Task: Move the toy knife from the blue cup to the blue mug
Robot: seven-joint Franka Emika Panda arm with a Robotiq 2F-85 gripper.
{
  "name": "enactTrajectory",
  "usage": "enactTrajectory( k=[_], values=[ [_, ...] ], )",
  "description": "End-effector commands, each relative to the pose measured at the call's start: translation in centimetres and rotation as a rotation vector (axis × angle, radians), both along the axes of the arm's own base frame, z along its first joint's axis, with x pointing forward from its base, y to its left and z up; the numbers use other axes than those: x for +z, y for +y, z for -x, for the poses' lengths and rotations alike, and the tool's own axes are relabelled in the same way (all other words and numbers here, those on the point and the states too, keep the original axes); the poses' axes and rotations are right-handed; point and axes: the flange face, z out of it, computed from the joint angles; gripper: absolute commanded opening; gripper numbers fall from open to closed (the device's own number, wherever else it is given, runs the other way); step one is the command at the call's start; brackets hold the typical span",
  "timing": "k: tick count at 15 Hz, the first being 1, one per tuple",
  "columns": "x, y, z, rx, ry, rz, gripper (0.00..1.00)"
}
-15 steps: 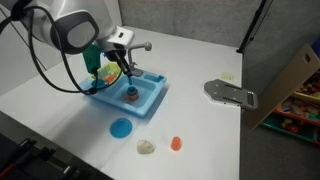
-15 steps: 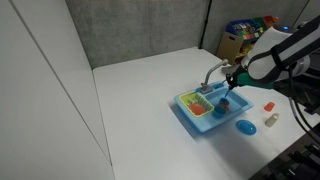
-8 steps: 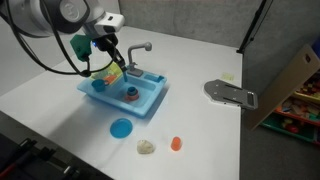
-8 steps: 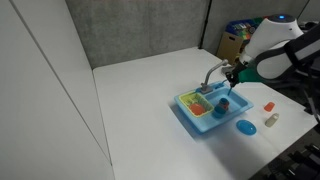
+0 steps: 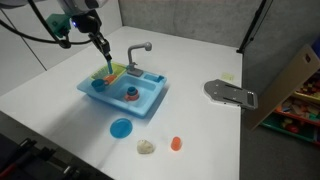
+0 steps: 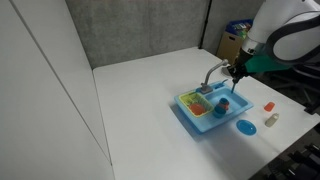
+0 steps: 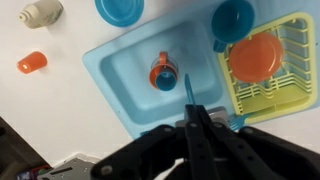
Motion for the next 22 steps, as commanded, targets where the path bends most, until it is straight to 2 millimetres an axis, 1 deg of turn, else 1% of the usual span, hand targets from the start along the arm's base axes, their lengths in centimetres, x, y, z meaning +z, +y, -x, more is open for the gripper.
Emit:
enactTrajectory(
  k=[1,3,6,9,14,22],
  values=[
    [1.6,1.4,1.0,0.053,0.045,-0.016,0.03],
    [1.3,2.4,1.1,0.074,0.053,-0.020,0.03],
    [-0.1,4.0,1.1,0.106,0.067,-0.044,0.03],
    [-1.4,5.0,1.3,0.115,0.100,-0.051,0.03],
    [-3.0,5.4,1.6,0.122,0.117,-0.042,0.03],
    [-4.4,5.8,1.0,0.134,0.077,-0.055,0.03]
  ],
)
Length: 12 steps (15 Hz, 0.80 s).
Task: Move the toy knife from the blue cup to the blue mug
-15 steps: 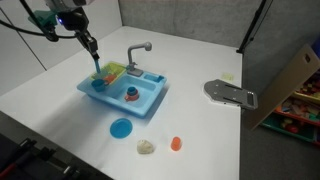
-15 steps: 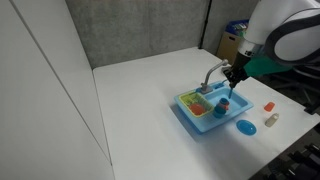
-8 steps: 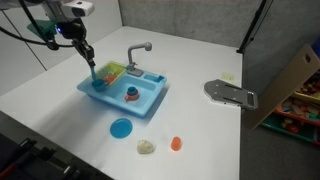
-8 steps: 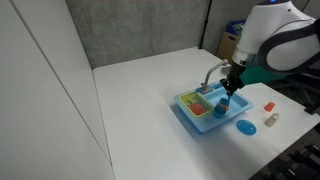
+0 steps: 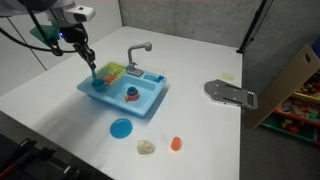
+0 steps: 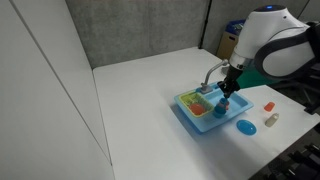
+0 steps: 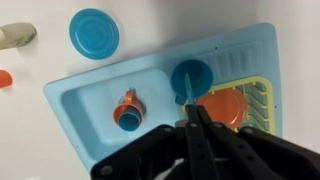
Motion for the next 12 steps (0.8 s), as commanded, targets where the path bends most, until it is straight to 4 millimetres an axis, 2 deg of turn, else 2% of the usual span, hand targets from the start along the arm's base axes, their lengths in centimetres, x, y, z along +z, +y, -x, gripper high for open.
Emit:
enactTrajectory(
  k=[1,12],
  values=[
    [-0.7,0.0,-0.5,0.007,-0.025,-0.012,0.03],
    [-2.9,0.8,-1.0,0.027,-0.037,-0.020,0.03]
  ],
)
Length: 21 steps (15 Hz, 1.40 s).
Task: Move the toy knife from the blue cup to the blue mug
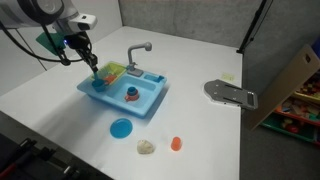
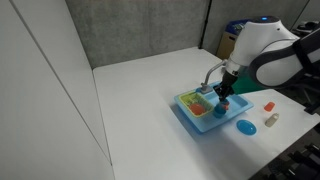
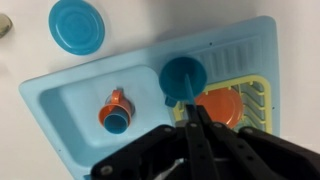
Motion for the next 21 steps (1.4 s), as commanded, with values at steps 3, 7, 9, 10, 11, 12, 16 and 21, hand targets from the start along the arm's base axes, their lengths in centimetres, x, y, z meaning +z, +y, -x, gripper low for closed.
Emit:
enactTrajectory(
  k=[3,7,9,10,11,12,16,21],
  values=[
    [-0.8,0.3,-0.5,0.011,0.009,0.003,0.03],
    [-1.7,0.1,-0.5,0.006,0.026,0.007,0.03],
    [-2.2,-0.1,-0.7,0.001,0.034,0.009,0.03],
    [-2.5,-0.1,-0.9,-0.002,0.039,0.011,0.03],
    [-2.7,-0.2,-1.0,-0.004,0.043,0.012,0.03],
    [-2.9,-0.2,-1.1,-0.006,0.046,0.013,0.03],
    [-3.5,-0.3,-1.5,-0.007,0.053,0.014,0.17],
    [-3.1,-0.2,-1.4,-0.002,0.043,0.012,0.57]
  ],
)
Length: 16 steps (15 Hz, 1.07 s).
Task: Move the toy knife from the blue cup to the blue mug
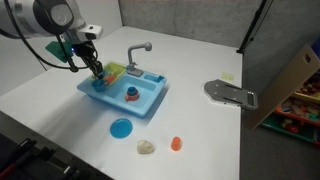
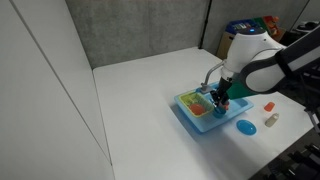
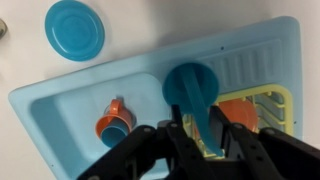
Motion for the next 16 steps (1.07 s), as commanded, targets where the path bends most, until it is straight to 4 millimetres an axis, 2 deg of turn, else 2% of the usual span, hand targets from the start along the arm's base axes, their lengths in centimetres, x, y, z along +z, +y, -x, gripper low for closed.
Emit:
enactTrajectory(
  k=[1,5,6,10,16],
  values=[
    [0.5,0.1,-0.3,0.006,-0.005,-0.004,0.64],
    [1.1,0.2,0.2,0.012,0.003,0.007,0.96],
    [1.4,0.2,0.3,0.014,0.006,0.014,0.99],
    [2.7,-0.5,0.5,0.000,0.036,0.040,1.00],
    [6.0,-3.0,0.5,-0.046,0.116,0.050,1.00]
  ],
)
